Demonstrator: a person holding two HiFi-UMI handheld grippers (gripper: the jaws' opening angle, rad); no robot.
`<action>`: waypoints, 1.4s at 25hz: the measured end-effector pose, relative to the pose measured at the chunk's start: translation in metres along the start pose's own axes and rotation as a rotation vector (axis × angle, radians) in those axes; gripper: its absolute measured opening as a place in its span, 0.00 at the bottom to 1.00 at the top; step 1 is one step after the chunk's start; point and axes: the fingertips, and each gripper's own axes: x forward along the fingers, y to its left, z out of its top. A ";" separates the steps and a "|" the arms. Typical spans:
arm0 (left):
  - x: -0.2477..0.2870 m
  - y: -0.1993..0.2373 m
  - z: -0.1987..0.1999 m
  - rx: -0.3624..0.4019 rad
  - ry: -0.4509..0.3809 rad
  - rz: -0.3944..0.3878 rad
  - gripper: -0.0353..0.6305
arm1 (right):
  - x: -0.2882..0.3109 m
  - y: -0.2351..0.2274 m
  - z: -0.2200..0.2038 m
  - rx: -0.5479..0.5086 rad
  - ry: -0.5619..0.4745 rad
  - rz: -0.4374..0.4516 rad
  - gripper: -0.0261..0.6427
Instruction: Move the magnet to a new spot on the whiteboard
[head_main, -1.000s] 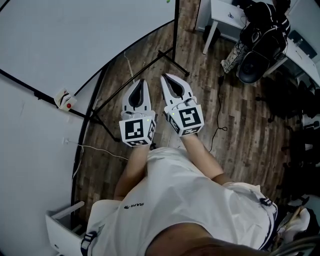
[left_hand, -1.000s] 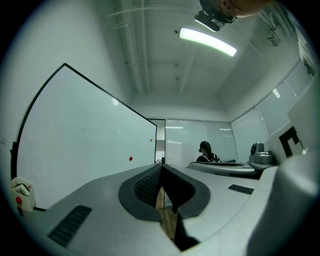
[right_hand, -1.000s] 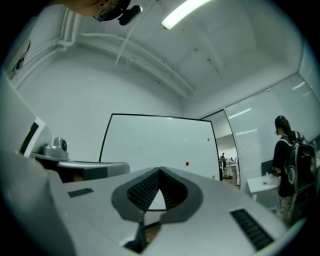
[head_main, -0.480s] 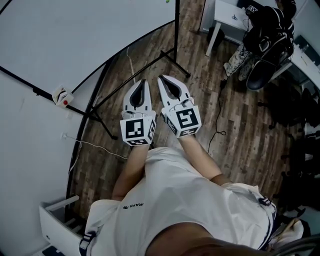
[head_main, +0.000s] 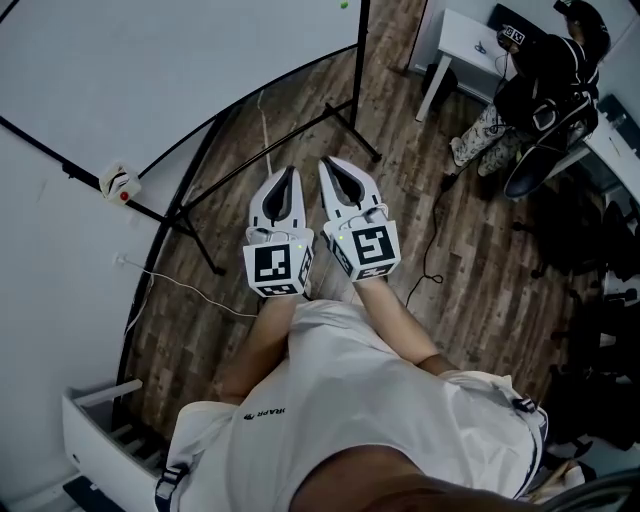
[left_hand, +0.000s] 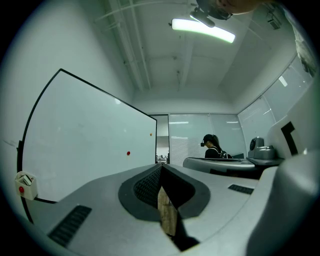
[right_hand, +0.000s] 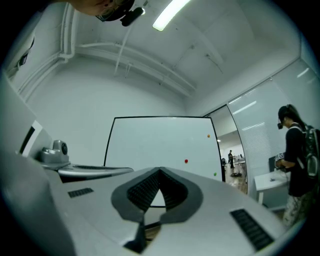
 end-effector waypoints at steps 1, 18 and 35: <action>0.004 0.001 -0.002 -0.001 0.002 -0.001 0.06 | 0.003 -0.001 -0.003 0.001 0.001 0.002 0.06; 0.123 0.075 -0.017 -0.026 -0.009 0.005 0.06 | 0.134 -0.046 -0.026 -0.029 0.012 -0.006 0.06; 0.241 0.154 -0.028 -0.072 0.006 -0.060 0.06 | 0.257 -0.096 -0.044 -0.041 0.050 -0.113 0.06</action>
